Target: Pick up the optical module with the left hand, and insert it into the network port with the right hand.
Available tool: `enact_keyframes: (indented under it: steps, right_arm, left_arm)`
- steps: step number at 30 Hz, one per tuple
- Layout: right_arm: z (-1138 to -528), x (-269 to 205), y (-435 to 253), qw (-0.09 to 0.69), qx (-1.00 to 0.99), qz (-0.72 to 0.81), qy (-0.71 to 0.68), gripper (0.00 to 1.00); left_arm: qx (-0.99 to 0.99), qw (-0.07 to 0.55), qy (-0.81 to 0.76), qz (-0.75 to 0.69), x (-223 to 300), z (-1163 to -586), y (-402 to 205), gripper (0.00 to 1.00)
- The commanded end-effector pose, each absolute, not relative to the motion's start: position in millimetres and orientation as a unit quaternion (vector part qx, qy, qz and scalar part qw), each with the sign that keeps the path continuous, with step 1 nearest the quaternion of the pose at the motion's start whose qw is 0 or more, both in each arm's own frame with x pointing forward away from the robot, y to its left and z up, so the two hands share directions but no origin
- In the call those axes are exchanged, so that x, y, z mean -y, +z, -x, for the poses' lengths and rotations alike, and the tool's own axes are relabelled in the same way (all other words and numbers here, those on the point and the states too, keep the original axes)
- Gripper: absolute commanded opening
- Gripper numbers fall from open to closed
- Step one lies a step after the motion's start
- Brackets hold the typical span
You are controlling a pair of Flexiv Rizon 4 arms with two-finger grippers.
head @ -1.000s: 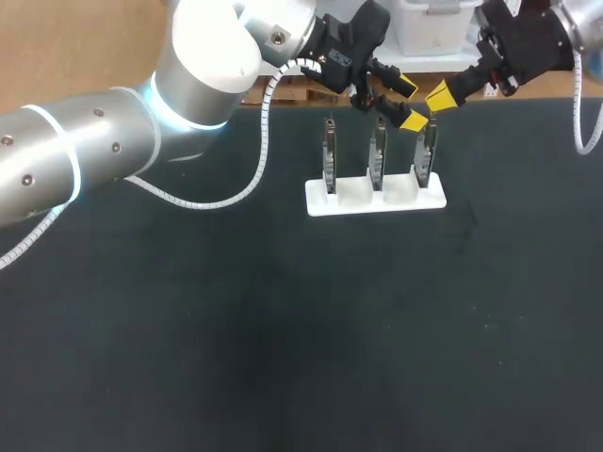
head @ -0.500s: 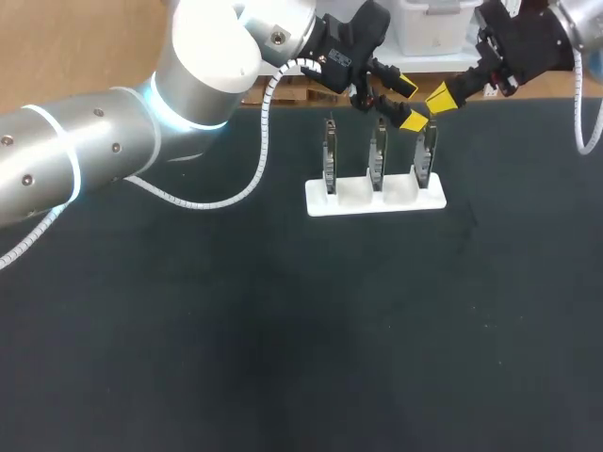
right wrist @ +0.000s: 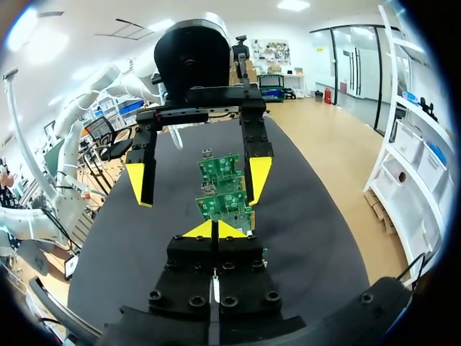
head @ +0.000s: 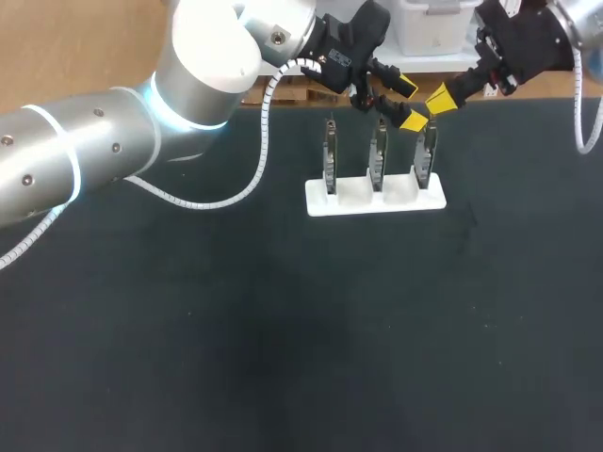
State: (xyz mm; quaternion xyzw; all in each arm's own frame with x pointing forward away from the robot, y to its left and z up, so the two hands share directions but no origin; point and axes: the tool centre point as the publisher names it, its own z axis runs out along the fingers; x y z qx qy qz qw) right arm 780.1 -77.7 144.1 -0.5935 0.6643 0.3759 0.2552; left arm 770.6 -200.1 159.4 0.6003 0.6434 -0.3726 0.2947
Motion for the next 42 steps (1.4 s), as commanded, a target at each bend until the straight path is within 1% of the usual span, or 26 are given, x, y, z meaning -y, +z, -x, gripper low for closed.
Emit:
enact_keyframes:
  steps: [1, 20, 42]
  right_arm:
    - [-781.2, 77.5, 119.6, 0.25, -0.666, 0.593, 0.377, 0.0]
    - [-780.8, 80.2, 111.0, 0.237, -0.671, 0.591, 0.38, 0.0]
    - [-785.2, 78.3, 119.2, 0.245, -0.668, 0.588, 0.386, 0.0]
  left_arm:
    - [-0.643, 0.291, -0.373, -0.602, 200.9, -773.2, 160.0, 1.0]
    - [-0.643, 0.291, -0.373, -0.602, 200.9, -773.2, 160.0, 1.0]
    - [-0.643, 0.291, -0.373, -0.602, 200.9, -773.2, 160.0, 1.0]
